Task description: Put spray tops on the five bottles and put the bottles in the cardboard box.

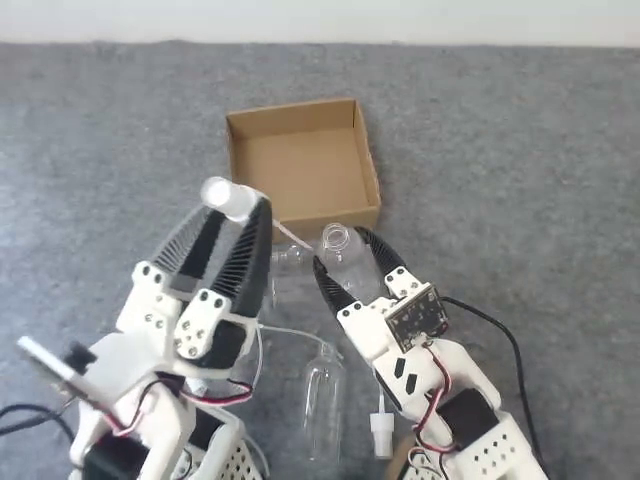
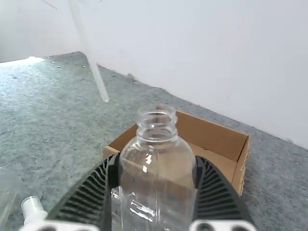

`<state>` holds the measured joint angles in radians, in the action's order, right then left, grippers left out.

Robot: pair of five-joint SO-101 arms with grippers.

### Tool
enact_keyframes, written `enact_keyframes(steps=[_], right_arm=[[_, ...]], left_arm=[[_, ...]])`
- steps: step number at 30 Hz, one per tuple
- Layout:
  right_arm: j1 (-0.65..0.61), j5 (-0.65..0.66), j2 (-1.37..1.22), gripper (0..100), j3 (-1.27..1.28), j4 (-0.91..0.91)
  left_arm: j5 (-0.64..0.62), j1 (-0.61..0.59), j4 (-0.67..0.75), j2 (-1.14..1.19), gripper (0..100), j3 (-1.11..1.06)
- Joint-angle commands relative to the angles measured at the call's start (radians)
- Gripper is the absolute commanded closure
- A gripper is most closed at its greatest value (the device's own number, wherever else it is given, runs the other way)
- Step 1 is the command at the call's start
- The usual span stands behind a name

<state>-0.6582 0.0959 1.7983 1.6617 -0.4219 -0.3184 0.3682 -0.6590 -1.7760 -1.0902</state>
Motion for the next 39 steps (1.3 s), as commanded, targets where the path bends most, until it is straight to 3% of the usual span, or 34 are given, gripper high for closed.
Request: enact_keyframes(steps=[1,8,20,39], right_arm=[[-0.025,0.02,0.016,93.4,0.021,0.005],[-0.044,0.097,0.016,93.4,0.021,0.001],[-0.047,0.103,0.016,99.0,0.021,0.001],[-0.073,0.103,0.016,98.9,0.021,0.001]], left_arm=[[0.025,0.031,0.029,-0.003,99,0.008],[0.026,0.032,0.032,-0.003,99,-0.008],[0.029,0.026,0.061,-0.006,99,-0.01],[0.026,0.038,0.1,0.0,99,-0.111]])
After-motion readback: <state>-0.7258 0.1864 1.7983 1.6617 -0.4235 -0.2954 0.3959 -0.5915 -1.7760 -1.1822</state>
